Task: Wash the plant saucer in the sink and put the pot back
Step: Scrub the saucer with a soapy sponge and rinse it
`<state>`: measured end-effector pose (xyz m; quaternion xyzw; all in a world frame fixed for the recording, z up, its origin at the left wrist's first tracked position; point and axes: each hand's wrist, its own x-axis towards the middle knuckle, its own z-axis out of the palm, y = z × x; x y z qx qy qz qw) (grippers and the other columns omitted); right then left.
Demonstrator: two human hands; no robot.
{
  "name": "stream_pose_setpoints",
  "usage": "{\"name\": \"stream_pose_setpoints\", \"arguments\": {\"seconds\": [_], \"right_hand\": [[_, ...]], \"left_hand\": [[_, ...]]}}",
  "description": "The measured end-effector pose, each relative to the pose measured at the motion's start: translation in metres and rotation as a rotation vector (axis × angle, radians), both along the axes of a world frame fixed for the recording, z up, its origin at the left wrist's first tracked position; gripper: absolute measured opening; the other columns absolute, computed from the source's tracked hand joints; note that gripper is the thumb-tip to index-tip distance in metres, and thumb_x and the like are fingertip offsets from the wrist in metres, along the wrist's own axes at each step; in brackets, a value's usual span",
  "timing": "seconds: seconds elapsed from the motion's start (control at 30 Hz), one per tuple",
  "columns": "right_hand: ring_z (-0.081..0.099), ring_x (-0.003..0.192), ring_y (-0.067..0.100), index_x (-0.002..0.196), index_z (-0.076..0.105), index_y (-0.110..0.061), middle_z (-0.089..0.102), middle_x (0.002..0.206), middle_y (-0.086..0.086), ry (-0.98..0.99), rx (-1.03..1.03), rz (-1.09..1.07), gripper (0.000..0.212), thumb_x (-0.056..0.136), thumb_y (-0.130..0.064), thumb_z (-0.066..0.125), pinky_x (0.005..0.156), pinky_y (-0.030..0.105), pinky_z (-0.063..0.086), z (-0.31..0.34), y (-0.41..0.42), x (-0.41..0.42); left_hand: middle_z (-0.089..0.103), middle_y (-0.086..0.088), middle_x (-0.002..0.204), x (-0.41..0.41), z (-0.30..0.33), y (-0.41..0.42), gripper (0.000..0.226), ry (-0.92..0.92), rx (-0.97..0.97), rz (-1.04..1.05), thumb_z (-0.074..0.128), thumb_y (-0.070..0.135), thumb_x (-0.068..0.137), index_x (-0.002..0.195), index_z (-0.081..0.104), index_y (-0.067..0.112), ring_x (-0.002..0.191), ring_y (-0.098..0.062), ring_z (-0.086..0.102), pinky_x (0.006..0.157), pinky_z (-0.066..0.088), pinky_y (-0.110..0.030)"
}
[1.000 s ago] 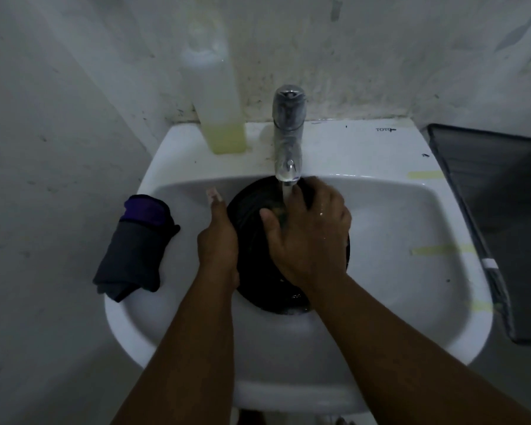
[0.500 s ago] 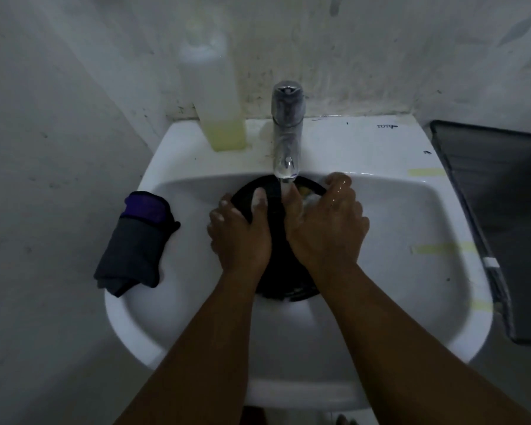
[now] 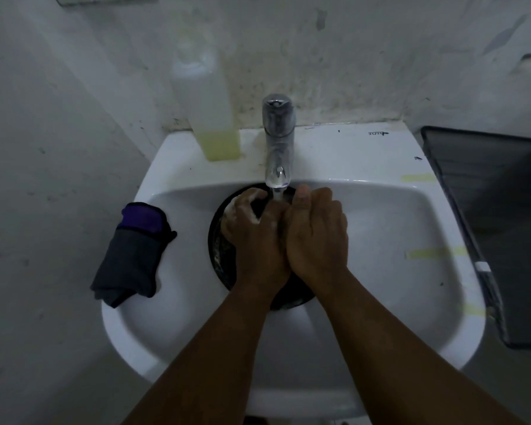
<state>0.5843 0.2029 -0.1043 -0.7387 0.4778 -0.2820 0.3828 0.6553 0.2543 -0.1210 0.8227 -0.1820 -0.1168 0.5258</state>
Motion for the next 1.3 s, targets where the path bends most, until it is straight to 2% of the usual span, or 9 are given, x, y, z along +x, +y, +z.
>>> {"name": "stream_pose_setpoints", "arguments": {"seconds": [0.13,0.23,0.37,0.5,0.7,0.83,0.93,1.03,1.3], "right_hand": [[0.057,0.092,0.023,0.096,0.047,-0.027,0.058,0.094,0.0,-0.041,0.095,0.1,0.051,0.101,-0.066,0.014,0.083,0.041,0.044,-0.002,-0.008,-0.004],[0.06,0.09,0.019,0.095,0.05,-0.03,0.061,0.09,-0.005,-0.028,0.161,0.143,0.045,0.105,-0.059,0.017,0.079,0.037,0.042,-0.006,-0.012,-0.007],[0.058,0.088,0.011,0.093,0.059,-0.029,0.061,0.084,-0.013,-0.056,0.288,0.095,0.051,0.107,-0.055,0.018,0.084,0.031,0.038,-0.009,-0.014,-0.008],[0.066,0.079,0.019,0.072,0.062,-0.027,0.068,0.072,-0.004,-0.142,0.356,-0.005,0.071,0.101,-0.07,0.013,0.085,0.044,0.052,-0.013,-0.018,-0.007],[0.065,0.082,0.018,0.074,0.065,-0.024,0.069,0.078,-0.004,-0.229,0.312,-0.057,0.073,0.092,-0.074,0.015,0.082,0.038,0.051,-0.018,-0.018,-0.001],[0.061,0.081,0.017,0.071,0.059,-0.025,0.065,0.076,-0.006,-0.214,0.254,-0.106,0.059,0.107,-0.053,0.022,0.077,0.033,0.044,-0.015,-0.019,-0.003],[0.06,0.076,0.011,0.07,0.057,-0.023,0.064,0.076,-0.003,-0.216,0.218,-0.112,0.057,0.111,-0.046,0.024,0.07,0.028,0.038,-0.013,-0.018,-0.007],[0.065,0.085,0.017,0.076,0.063,-0.021,0.07,0.085,0.002,-0.211,0.228,-0.136,0.061,0.11,-0.05,0.022,0.08,0.033,0.048,-0.015,-0.016,-0.007],[0.065,0.078,0.02,0.067,0.057,-0.025,0.067,0.076,0.001,-0.228,0.176,-0.165,0.061,0.109,-0.052,0.022,0.073,0.033,0.046,-0.016,-0.018,-0.006]], "left_hand": [[0.049,-0.015,0.129,-0.007,-0.007,0.011,0.02,-0.443,0.172,-0.112,0.059,0.033,0.092,0.109,0.057,0.024,0.121,-0.034,0.041,0.104,0.036,-0.05],[0.055,-0.012,0.126,-0.008,-0.01,0.007,0.021,-0.519,0.127,-0.13,0.068,0.028,0.094,0.113,0.06,0.023,0.117,-0.03,0.045,0.097,0.032,-0.039],[0.061,-0.012,0.102,-0.01,-0.014,0.005,0.017,-0.724,0.306,-0.277,0.064,0.032,0.096,0.104,0.071,0.019,0.097,-0.033,0.051,0.079,0.042,-0.042],[0.054,-0.016,0.095,-0.007,-0.013,0.006,0.052,-0.721,0.32,-0.296,0.033,0.055,0.103,0.089,0.062,0.014,0.094,-0.031,0.045,0.078,0.035,-0.044],[0.055,-0.023,0.104,0.011,-0.011,0.001,0.058,-0.431,0.366,0.12,0.04,0.06,0.089,0.092,0.062,0.007,0.104,-0.043,0.049,0.086,0.037,-0.05],[0.057,-0.022,0.099,0.002,-0.013,-0.003,0.025,-0.686,0.288,-0.094,0.051,0.035,0.097,0.102,0.05,0.01,0.096,-0.036,0.048,0.083,0.038,-0.047],[0.058,-0.019,0.103,-0.001,-0.009,-0.005,0.047,-0.581,0.397,-0.108,0.043,0.056,0.101,0.102,0.056,0.01,0.101,-0.04,0.052,0.085,0.041,-0.05],[0.053,-0.019,0.11,-0.006,-0.002,-0.004,0.075,-0.557,0.497,-0.123,0.023,0.079,0.092,0.107,0.05,0.011,0.107,-0.038,0.045,0.088,0.037,-0.051],[0.055,-0.022,0.118,-0.013,-0.006,-0.012,0.043,-0.598,0.39,-0.167,0.042,0.047,0.102,0.116,0.055,0.008,0.114,-0.038,0.044,0.099,0.038,-0.056]]}}
